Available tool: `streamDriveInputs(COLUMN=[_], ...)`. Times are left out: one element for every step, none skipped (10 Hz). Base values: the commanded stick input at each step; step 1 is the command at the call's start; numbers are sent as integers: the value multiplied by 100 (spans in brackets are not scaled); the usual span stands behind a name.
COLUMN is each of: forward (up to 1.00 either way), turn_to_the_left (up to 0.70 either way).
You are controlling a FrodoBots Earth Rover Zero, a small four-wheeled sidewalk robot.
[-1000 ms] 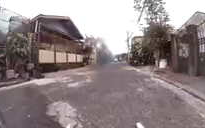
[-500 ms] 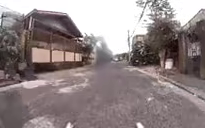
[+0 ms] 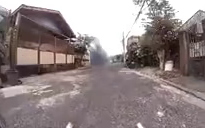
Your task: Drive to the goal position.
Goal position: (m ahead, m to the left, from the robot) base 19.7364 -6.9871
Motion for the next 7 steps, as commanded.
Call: streamDriveInputs(forward=[96, 88, 87, 85, 91, 99, 100], turn_to_the_left=[0, 0, 0, 0, 0, 0, 0])
